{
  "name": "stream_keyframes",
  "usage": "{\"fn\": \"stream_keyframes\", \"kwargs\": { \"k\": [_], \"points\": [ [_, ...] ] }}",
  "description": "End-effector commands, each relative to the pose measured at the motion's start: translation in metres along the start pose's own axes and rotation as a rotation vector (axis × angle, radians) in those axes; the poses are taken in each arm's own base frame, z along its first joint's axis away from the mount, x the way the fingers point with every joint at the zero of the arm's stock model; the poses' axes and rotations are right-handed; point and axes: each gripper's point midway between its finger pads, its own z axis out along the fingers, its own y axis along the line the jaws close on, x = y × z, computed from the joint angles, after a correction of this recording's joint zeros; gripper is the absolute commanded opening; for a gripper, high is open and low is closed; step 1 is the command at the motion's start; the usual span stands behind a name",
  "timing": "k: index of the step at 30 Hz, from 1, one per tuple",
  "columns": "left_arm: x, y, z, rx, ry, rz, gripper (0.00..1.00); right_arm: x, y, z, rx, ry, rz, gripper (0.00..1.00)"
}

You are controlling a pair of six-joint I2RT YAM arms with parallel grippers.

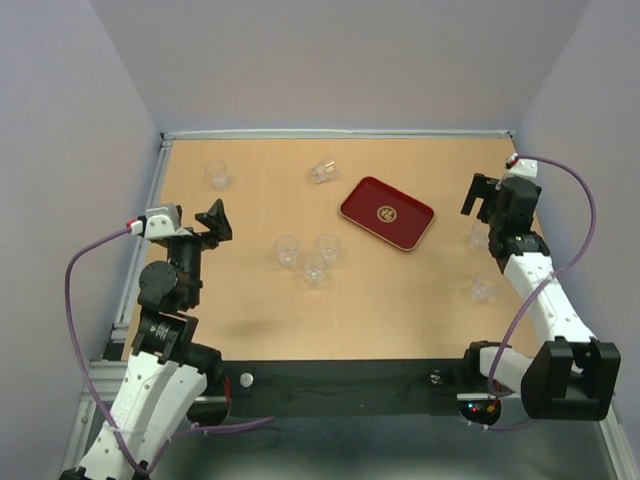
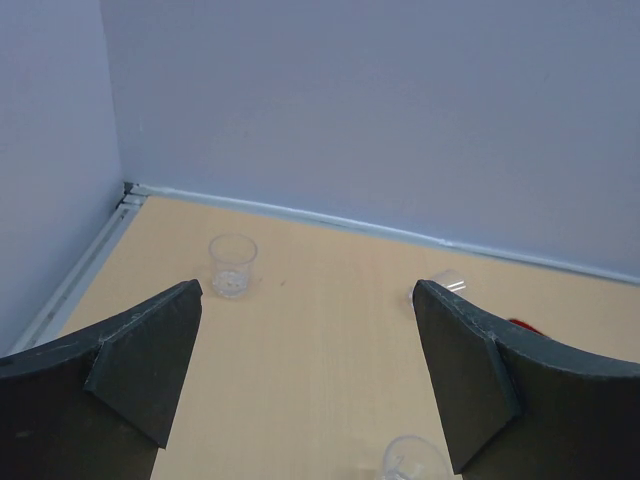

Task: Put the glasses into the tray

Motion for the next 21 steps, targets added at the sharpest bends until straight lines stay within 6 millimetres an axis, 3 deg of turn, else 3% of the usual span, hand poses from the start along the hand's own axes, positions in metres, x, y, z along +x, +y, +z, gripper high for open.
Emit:
{"fn": "stream_keyframes", "kwargs": {
  "k": [1, 4, 7, 8, 10, 11, 18, 21],
  "points": [
    [-0.009, -0.006, -0.001, 0.031, -0.027, 0.004, 0.99, -0.025, 0.005, -0.011, -0.062, -0.096, -0.068, 1.0],
    [-0.009, -0.005, -0.001, 0.028, -0.029, 0.003, 0.99, -0.029, 0.027, -0.021, -0.237, -0.137, -0.296, 1.0],
    [-0.009, -0.004, 0.0, 0.021, -0.028, 0.005, 0.99, -0.036, 0.027, -0.03, -0.266, -0.173, -0.413, 1.0],
    [-0.008, -0.004, 0.0, 0.02, -0.027, 0.004, 0.99, -0.03, 0.024, -0.031, -0.26, -0.132, -0.441, 1.0],
    [-0.006, -0.005, 0.001, 0.024, -0.019, 0.005, 0.99, -0.034, 0.012, -0.025, -0.181, -0.083, -0.41, 1.0],
    [-0.006, -0.006, 0.001, 0.027, -0.017, 0.003, 0.99, -0.025, 0.012, -0.023, -0.191, -0.038, -0.395, 1.0],
    [-0.005, -0.008, 0.001, 0.04, -0.015, 0.003, 0.99, 0.011, 0.022, -0.007, -0.385, 0.149, -0.27, 1.0],
    [-0.005, -0.011, 0.0, 0.055, -0.013, 0.004, 0.99, 0.019, 0.009, 0.002, -0.419, 0.217, -0.194, 1.0]
  ]
}}
